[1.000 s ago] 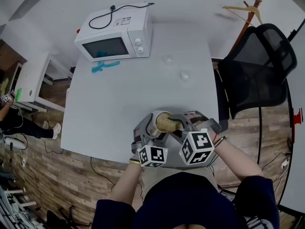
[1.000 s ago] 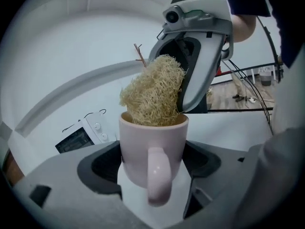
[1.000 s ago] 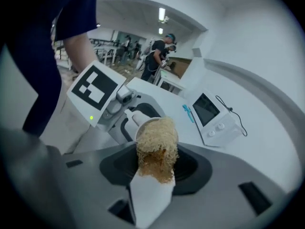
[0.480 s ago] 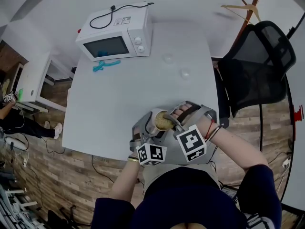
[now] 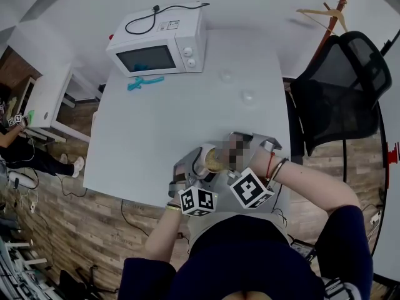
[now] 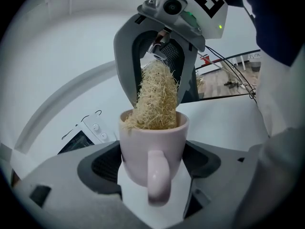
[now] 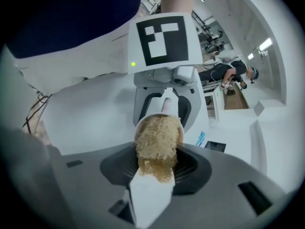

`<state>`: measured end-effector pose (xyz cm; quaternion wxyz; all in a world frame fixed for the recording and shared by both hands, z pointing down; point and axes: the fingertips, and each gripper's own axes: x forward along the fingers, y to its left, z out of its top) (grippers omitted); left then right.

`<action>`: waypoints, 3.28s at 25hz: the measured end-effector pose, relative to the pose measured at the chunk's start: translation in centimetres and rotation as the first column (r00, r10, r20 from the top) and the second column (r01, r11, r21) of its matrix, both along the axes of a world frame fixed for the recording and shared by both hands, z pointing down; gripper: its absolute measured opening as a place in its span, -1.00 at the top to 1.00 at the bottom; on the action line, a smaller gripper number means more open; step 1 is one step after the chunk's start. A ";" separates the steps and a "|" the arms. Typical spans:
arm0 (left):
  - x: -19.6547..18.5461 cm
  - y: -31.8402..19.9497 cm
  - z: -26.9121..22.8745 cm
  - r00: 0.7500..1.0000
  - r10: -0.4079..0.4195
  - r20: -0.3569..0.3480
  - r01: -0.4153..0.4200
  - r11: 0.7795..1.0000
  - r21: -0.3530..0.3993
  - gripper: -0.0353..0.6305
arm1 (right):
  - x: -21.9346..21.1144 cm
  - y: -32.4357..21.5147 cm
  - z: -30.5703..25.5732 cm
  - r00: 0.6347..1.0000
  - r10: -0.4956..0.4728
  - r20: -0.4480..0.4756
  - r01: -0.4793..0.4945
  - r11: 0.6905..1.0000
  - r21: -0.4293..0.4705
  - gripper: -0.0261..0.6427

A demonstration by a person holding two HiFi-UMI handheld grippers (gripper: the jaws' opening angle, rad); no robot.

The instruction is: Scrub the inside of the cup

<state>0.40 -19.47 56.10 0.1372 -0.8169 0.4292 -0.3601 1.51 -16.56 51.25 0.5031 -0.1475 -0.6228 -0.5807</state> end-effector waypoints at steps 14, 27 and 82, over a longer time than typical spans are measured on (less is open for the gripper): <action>2.3 0.0 0.4 0.999 0.029 0.039 -0.027 0.999 -0.031 -0.28 | 1.3 -0.9 2.2 0.987 -0.050 -0.155 0.076 0.983 0.165 0.39; 2.1 -0.1 -0.1 0.997 0.008 0.083 -0.010 1.000 0.027 -0.28 | 0.8 -0.8 2.3 0.869 0.493 -0.035 -0.461 0.783 -0.417 0.39; 4.7 2.5 1.5 0.995 0.097 0.036 -0.094 0.993 -0.075 -0.28 | 3.9 2.3 4.3 0.949 0.194 -0.250 -0.251 0.941 -0.225 0.39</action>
